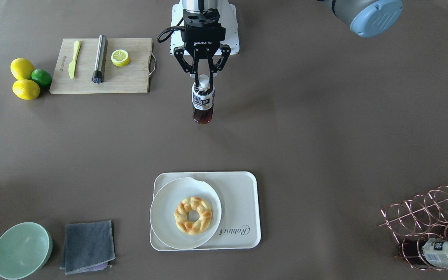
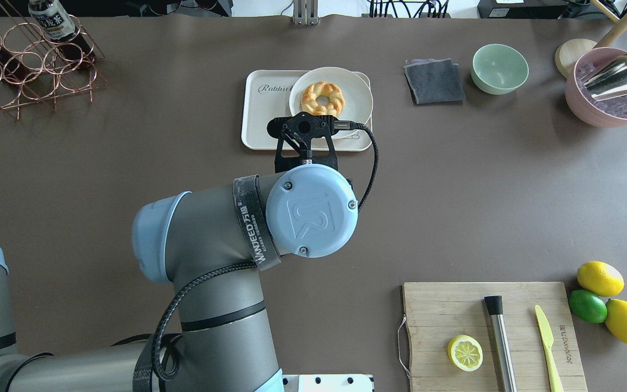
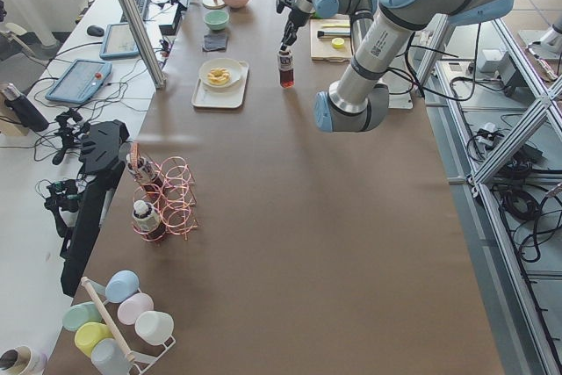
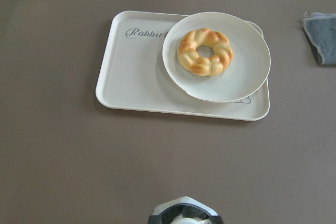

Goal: Place tea on tray
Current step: 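Lift the tea bottle out with the left gripper and carry it toward the tray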

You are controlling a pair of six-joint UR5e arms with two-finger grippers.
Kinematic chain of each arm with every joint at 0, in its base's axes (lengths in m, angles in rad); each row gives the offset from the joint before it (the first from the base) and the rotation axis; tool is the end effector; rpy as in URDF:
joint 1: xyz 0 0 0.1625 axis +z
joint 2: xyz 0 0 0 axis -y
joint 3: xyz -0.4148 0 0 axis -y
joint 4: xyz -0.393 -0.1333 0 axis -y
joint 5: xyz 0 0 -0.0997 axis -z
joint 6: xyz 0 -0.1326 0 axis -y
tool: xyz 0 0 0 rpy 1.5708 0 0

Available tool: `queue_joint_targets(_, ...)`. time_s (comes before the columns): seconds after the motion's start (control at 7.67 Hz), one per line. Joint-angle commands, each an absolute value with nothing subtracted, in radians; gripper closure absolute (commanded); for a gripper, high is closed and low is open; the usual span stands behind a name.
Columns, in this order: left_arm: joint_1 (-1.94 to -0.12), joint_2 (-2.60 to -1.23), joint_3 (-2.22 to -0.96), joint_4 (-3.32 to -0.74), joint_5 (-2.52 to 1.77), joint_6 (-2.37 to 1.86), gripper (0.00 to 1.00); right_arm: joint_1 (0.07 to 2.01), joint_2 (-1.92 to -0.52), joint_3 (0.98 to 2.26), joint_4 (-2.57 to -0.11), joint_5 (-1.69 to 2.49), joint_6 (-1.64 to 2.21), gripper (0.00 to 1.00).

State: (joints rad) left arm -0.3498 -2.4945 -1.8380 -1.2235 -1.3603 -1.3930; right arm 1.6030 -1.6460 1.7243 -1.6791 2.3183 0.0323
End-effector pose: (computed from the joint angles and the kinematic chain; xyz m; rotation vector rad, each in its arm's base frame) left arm 0.5459 -0.3705 0.0593 0.4112 0.7616 -0.2499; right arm 0.0579 -0.4557 0.6456 -0.0286 -0.7476 0.0727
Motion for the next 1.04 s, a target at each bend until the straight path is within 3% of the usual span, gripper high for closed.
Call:
queue_joint_targets(0.0, -0.331, -2.491, -1.813, -1.258, -1.358, -1.402, 1.00, 1.603, -1.646, 1.724, -1.677, 2.330, 0.034, 0.00)
queue_joint_targets(0.26, -0.331, -2.493, -1.815, -1.267, -1.358, -1.402, 1.00, 1.603, -1.646, 1.724, -1.677, 2.332, 0.032, 0.00)
queue_joint_targets(0.39, -0.331, -2.491, -1.816, -1.267, -1.359, -1.399, 0.91, 1.603, -1.646, 1.723, -1.677, 2.332, 0.032, 0.00)
queue_joint_targets(0.52, -0.331, -2.485, -1.813, -1.284, -1.356, -1.396, 0.03, 1.603, -1.646, 1.721, -1.677, 2.332, 0.032, 0.00)
queue_joint_targets(0.91, -0.333, -2.485, -1.827, -1.284, -1.358, -1.393, 0.02, 1.603, -1.649, 1.720, -1.677, 2.330, 0.028, 0.00)
